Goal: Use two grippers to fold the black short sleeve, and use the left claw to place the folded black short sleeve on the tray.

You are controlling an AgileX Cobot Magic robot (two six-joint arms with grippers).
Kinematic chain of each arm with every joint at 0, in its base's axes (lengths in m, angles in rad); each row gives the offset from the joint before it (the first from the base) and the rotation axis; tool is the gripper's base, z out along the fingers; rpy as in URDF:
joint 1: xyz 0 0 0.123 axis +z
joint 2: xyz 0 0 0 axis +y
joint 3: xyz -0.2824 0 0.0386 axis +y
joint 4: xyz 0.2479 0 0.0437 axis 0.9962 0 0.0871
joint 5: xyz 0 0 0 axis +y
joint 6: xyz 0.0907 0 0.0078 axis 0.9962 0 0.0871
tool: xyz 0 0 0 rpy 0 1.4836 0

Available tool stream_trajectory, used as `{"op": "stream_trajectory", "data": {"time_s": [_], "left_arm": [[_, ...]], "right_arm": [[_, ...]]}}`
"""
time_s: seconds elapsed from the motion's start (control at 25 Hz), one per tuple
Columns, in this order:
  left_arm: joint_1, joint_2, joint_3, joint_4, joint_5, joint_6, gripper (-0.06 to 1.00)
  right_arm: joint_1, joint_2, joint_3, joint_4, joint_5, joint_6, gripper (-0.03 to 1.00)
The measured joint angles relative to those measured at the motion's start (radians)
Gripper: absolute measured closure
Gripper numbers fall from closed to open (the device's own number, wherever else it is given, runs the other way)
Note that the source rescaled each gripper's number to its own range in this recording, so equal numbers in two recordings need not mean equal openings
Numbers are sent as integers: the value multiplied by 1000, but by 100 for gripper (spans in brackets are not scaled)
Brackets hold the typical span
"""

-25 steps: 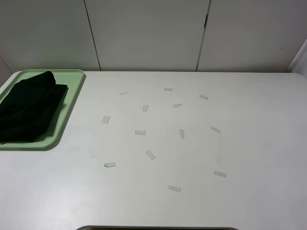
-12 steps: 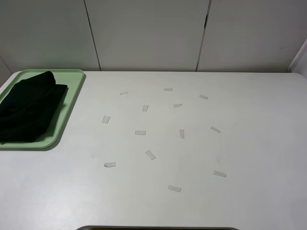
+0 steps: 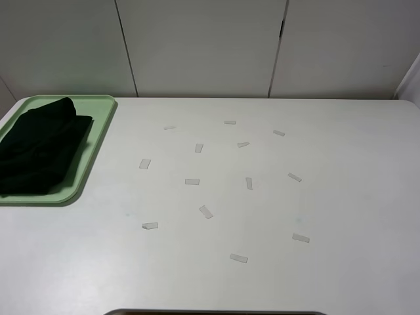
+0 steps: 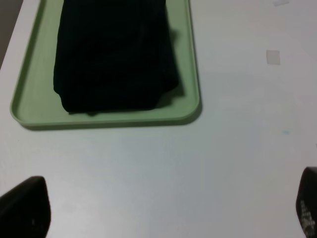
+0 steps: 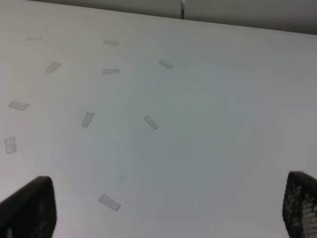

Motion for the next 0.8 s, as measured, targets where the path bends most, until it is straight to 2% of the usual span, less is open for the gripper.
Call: {"op": "stream_trajectory", "data": {"time_s": [0.8], "left_arm": [[0,0,0,-1,0,0,-5]], "right_arm": [[0,0,0,0,0,0,-3]]}}
